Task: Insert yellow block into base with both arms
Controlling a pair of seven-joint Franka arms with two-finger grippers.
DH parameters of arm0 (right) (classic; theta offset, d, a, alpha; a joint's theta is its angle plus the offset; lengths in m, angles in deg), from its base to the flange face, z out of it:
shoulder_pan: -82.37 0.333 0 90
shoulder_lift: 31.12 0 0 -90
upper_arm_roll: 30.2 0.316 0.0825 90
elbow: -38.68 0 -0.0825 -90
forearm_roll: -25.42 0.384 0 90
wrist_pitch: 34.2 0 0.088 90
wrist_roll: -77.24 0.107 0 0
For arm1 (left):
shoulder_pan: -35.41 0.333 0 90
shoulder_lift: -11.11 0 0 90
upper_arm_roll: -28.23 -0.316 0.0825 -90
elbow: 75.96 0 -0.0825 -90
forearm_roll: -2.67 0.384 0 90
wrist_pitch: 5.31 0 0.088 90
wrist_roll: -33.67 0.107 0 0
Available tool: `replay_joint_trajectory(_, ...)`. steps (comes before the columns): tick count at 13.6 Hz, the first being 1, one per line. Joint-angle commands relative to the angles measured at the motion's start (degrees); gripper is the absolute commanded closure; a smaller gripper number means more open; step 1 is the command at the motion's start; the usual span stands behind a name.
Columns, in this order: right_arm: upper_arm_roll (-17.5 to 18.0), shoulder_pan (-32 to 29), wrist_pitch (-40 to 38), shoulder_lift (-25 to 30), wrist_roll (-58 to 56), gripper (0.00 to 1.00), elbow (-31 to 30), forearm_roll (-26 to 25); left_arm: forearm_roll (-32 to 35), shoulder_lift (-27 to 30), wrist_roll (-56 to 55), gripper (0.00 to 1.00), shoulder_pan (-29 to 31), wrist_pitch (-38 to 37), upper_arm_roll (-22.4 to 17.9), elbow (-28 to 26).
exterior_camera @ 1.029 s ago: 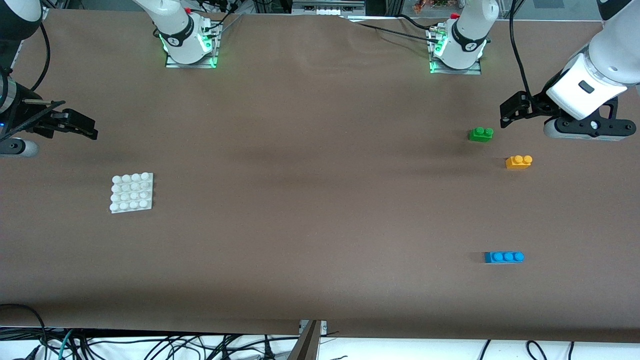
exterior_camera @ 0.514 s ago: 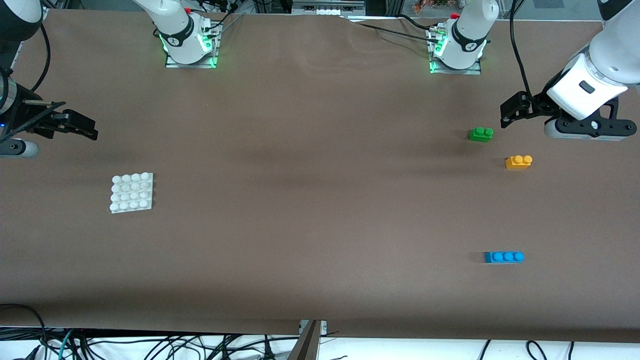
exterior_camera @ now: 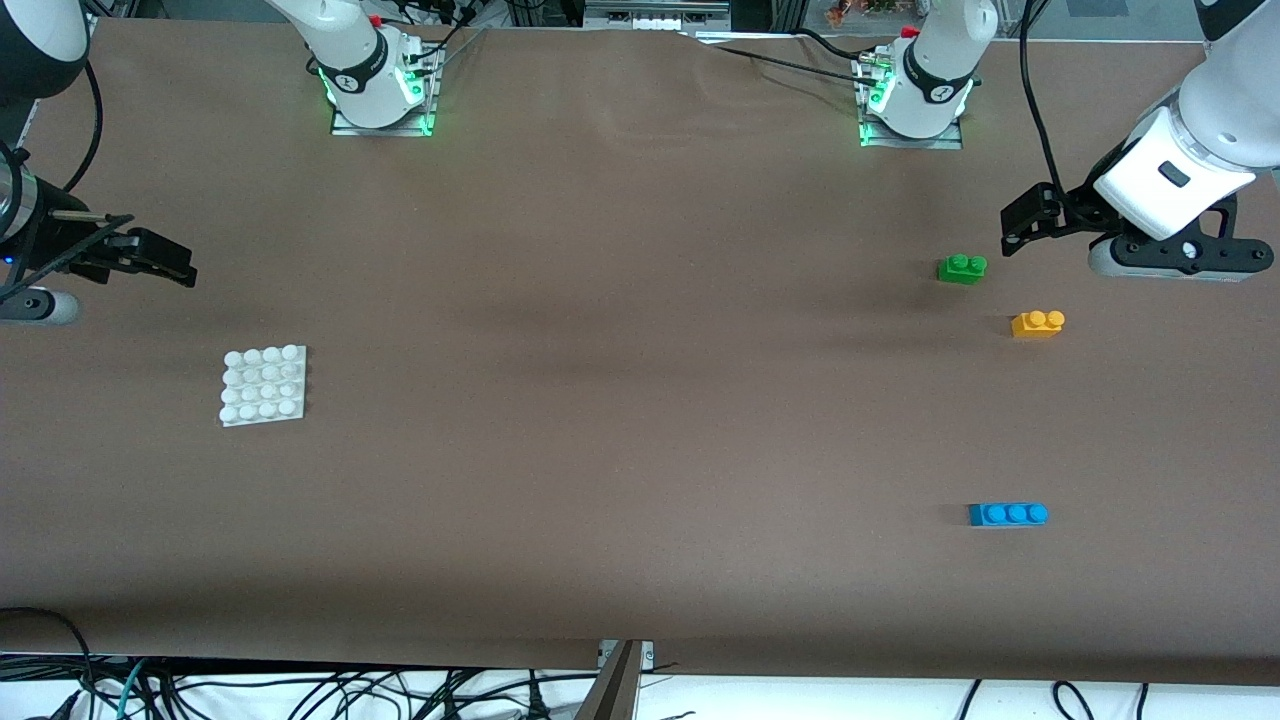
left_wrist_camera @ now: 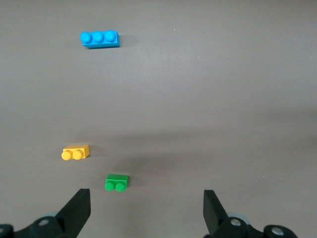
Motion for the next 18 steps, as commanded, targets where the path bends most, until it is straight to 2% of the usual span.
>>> replay_joint_trajectory(1,0.59,-0.42,1.2,-4.25,0.08,0.0,-0.5,-0.83,1.29,-0.82,-0.19,0.0,0.04,-1.54,0.07,2.06)
replay_joint_trajectory(5,0.32,-3.14,4.43,-9.71,-0.36,0.0,-1.02,-1.19,1.29,-0.91,-0.19,0.0,0.13,-1.54,-0.02,2.06)
replay_joint_trajectory(9,-0.29,-6.74,11.37,-17.18,-6.67,0.0,-2.07,-1.45,1.29,-0.91,-0.19,0.0,0.04,-1.54,-0.02,2.06)
replay_joint_trajectory(14,-0.91,-7.8,29.56,-19.04,-8.0,0.0,-14.98,-3.39,1.29,-0.91,-0.19,0.0,0.04,-1.54,-0.02,2.06)
replay_joint_trajectory(18,-1.52,-7.98,36.33,-21.85,-11.07,0.0,-17.89,-3.39,1.29,-0.91,-0.19,0.0,0.13,-1.54,-0.11,2.06)
